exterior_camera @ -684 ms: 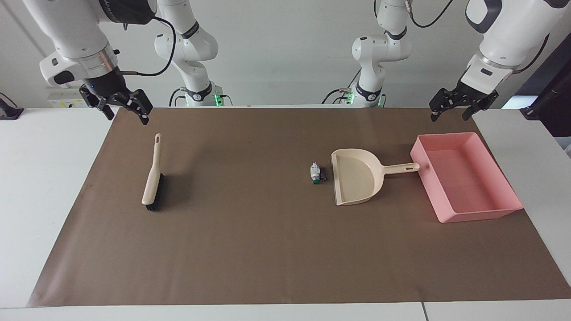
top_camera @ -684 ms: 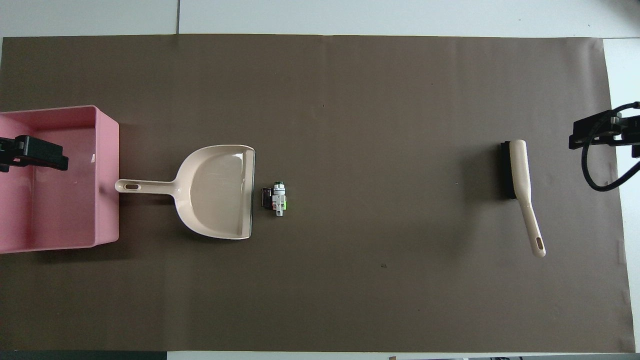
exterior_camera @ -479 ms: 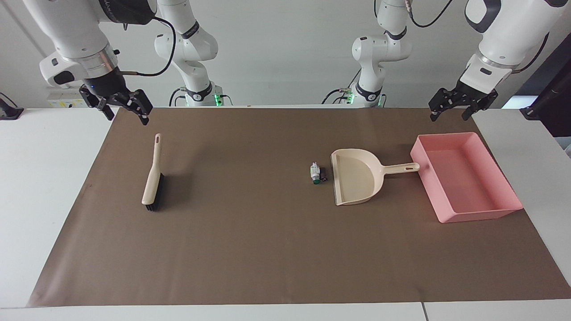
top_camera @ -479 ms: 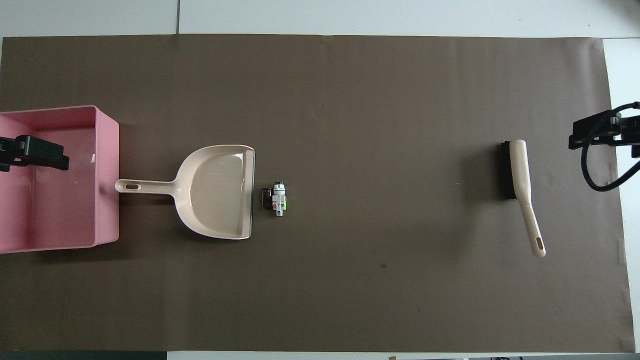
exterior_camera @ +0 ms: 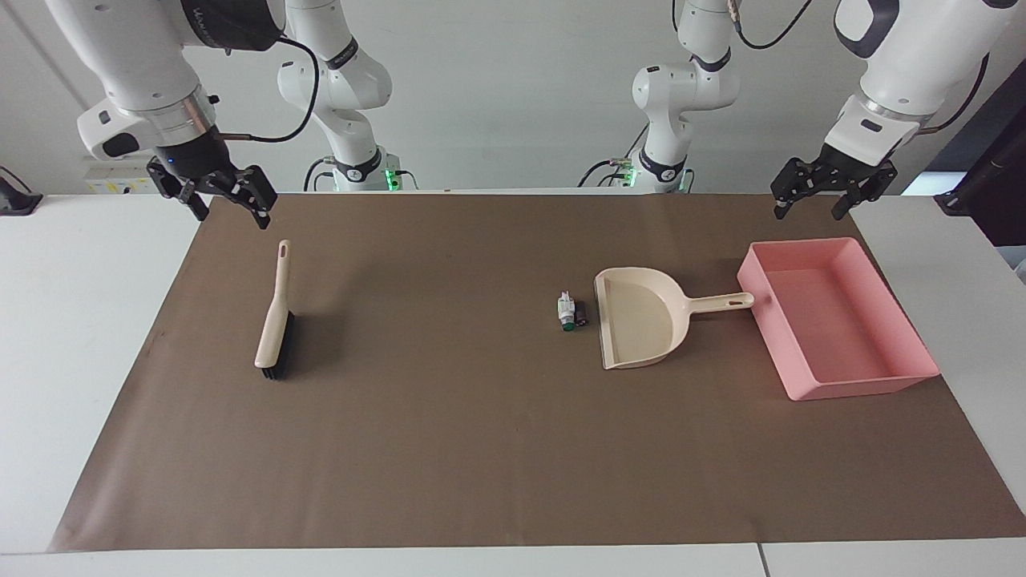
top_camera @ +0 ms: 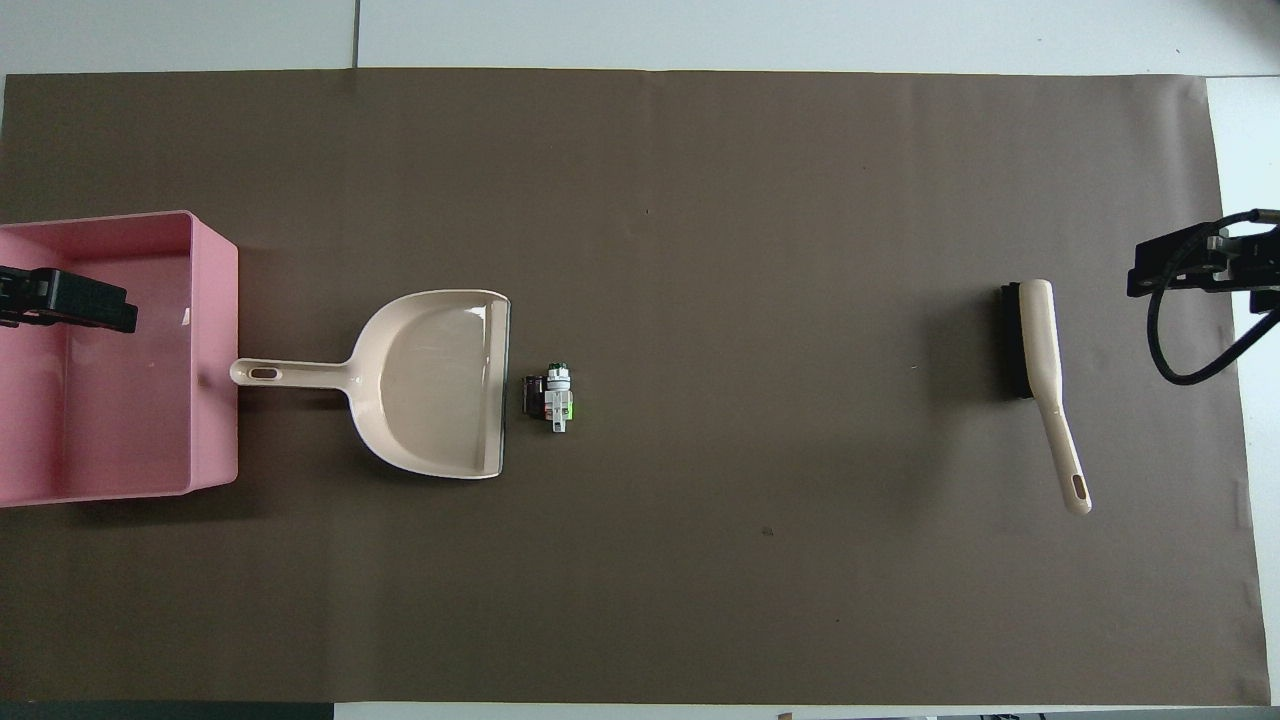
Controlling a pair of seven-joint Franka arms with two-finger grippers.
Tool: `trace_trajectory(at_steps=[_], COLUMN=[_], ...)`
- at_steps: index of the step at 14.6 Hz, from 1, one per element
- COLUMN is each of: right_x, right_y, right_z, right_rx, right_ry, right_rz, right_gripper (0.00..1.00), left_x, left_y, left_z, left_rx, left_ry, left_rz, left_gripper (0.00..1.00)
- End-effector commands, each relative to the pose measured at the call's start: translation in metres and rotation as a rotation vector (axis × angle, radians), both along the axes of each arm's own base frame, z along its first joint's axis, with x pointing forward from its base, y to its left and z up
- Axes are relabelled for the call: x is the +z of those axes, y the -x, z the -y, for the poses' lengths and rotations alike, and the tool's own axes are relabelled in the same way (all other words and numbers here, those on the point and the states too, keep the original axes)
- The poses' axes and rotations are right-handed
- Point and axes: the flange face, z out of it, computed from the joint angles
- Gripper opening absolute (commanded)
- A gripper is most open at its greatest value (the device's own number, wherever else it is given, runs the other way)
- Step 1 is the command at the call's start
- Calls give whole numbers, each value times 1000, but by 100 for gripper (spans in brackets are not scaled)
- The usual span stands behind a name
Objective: Clean e-waste and dump in bin
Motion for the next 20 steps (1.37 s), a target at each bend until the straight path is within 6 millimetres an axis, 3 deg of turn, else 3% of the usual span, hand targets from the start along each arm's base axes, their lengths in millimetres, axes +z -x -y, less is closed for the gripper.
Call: trace_trajectory(at_steps=[1,4,7,9,10,13,15,20], right_x=[-35,-103,-150,-198,-212,-249,-269,-277], right_y=[21,47,62,77,83,94,102,104], right_z=[8,40,56,63,67,69,67,75], right_rx=[11,96,126,139,156,169,173,180], right_ry=[-13,-14,-30,-34,-32,-31,-27,-31], right_rz=[-4,-28,-105,-107,-93,-83,-59,-63], right_gripper=[99,99,99,99,99,99,99,98], left_x=[1,-14,-40,-63,-74,-114,-143,-205], left_y=[4,2,0,-1,-2,1,0,10], left_z=[4,10,21,33,34,36,39,62], left_rx=[-170,-414,-675,-791,-853,-1127,-1195,-1275], left_ry=[-21,-28,-31,-26,-24,1,-36,-114], left_rz=[40,26,18,-7,-17,-76,-100,-109], left_gripper=[97,97,98,98,98,98,97,97])
